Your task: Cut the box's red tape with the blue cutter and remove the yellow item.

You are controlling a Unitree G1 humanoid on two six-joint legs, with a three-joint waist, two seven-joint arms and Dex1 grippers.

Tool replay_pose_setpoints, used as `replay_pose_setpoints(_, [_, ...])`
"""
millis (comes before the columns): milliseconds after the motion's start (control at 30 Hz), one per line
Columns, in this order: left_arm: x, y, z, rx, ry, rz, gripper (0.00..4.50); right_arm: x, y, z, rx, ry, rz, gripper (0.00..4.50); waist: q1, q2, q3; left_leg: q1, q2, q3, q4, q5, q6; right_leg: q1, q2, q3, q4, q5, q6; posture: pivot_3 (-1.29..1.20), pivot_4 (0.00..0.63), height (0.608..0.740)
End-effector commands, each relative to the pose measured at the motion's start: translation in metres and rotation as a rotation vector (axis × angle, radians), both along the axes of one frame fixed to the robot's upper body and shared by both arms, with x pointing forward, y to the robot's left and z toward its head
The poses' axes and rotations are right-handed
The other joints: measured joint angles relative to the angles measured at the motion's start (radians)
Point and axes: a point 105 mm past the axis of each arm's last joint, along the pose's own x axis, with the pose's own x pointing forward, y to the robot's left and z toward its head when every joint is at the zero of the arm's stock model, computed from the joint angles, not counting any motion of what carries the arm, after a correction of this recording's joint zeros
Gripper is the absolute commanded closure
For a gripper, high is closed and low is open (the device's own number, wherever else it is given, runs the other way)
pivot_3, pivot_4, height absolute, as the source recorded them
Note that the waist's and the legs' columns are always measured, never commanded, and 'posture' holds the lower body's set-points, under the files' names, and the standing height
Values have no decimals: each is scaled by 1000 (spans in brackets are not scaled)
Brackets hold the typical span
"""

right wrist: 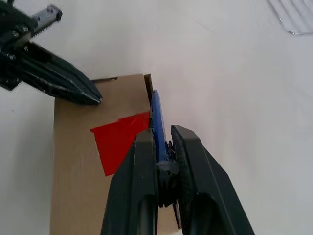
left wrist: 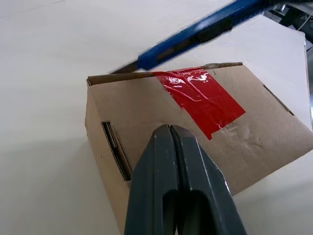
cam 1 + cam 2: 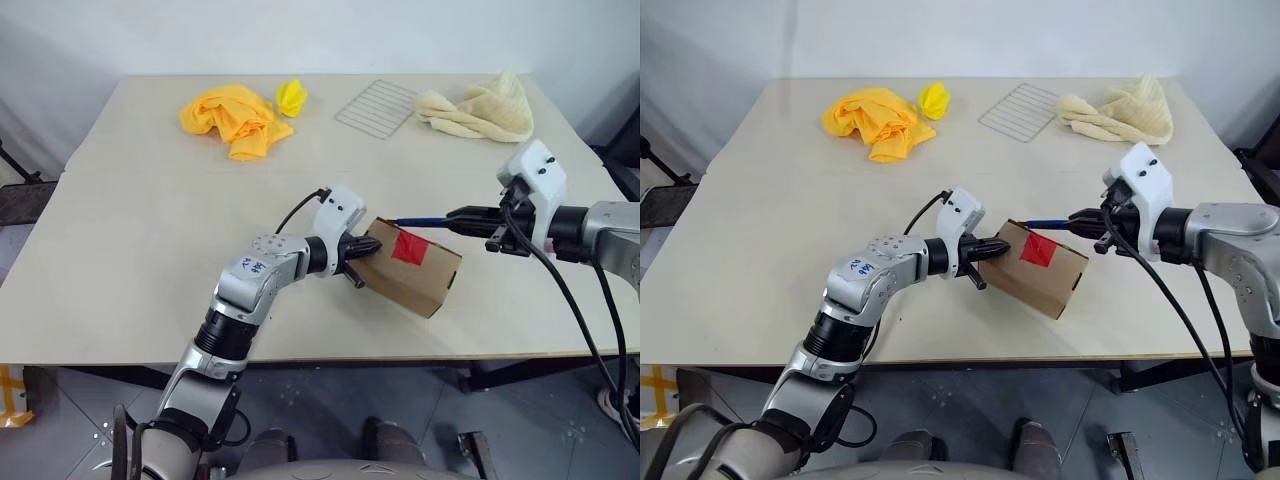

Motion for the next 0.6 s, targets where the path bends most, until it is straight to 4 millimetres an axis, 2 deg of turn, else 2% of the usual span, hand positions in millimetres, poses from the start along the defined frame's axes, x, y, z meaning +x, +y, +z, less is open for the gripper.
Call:
replay_pose_setpoints(33, [0, -2, 2, 4, 2, -2, 4477, -6, 2, 22, 23, -74, 14, 4355, 0, 0, 0, 0, 0, 0, 0, 0, 0, 0, 0, 0, 0, 0, 0, 0, 150, 740])
replay_pose_setpoints(467, [0, -1, 0, 9, 9, 2, 4477, -15, 7, 8, 18, -16, 57, 4355, 0, 0, 0, 1, 0, 0, 0, 0, 0, 1, 0, 0, 0, 0, 0, 0, 150, 740])
replay_pose_setpoints(600, [0, -2, 0, 11, 8, 0, 4477, -12, 2, 1, -10, -2, 31, 4355, 0, 0, 0, 1, 0, 0, 0, 0, 0, 1, 0, 0, 0, 0, 0, 0, 150, 740])
